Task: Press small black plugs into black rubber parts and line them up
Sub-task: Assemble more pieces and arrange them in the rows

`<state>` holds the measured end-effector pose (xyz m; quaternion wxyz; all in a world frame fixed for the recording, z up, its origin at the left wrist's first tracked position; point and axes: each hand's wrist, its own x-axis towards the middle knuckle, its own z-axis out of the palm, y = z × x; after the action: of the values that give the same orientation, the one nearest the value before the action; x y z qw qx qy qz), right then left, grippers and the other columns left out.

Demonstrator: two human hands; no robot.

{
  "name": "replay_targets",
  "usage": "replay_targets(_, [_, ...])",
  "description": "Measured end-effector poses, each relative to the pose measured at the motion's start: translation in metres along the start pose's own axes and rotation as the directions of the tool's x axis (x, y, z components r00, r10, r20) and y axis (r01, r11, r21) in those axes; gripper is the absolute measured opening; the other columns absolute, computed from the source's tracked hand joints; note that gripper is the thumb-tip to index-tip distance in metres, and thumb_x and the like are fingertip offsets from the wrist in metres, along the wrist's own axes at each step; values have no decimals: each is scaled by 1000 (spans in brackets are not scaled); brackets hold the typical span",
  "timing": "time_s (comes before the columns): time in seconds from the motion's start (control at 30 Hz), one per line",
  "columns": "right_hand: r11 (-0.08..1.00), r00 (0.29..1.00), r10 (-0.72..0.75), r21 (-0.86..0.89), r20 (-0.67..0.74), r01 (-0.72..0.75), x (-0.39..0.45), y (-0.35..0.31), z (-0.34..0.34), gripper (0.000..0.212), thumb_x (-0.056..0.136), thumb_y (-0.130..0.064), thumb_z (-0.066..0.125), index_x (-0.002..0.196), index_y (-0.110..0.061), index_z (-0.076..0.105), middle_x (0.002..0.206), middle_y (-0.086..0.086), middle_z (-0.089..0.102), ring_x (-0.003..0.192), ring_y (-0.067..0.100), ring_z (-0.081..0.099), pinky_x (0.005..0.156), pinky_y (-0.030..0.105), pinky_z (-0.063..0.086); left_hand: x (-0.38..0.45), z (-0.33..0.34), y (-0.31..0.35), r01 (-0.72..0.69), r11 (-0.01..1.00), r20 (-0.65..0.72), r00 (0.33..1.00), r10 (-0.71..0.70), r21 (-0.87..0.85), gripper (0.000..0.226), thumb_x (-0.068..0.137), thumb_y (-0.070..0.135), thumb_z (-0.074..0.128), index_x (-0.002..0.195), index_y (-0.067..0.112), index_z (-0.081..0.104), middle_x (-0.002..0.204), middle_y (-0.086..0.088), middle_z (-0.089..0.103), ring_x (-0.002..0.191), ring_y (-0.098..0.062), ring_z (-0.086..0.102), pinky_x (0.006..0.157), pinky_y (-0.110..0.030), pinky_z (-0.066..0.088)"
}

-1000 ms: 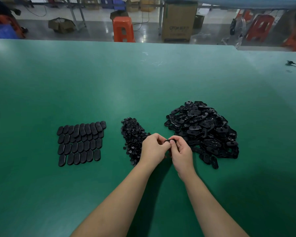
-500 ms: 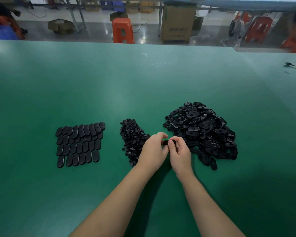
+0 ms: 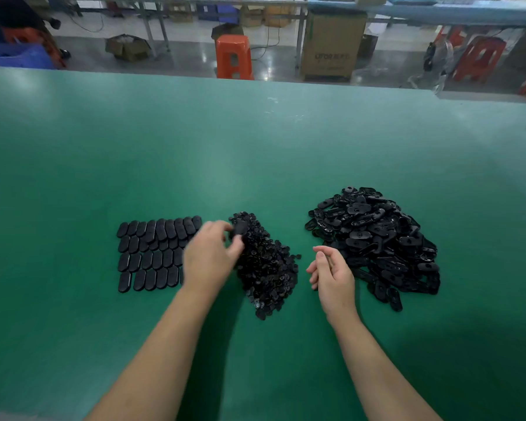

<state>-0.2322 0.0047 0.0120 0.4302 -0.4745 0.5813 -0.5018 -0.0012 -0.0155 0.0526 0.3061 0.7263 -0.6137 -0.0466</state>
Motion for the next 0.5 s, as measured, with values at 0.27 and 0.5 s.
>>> replay_targets(0.27, [997,1000,-5,-74,2,6,-1,-1,1,16,105,-25,50,101,-27,65,72,-3,66,61,9,57,59,35,51,28,-55,-125,516,857,-180,845,-504,19,27,85,41,68,101,19,71,96,-7,73,92,-33,66,75,-37,49])
replay_targets(0.5, [993,1000,-17,-116,5,17,-2,-4,2,17,105,-27,51,98,-26,65,72,-2,66,61,9,56,60,39,51,29,-58,-152,572,816,-157,816,-557,78,25,87,40,68,98,17,70,87,-7,69,86,-34,65,67,-35,46])
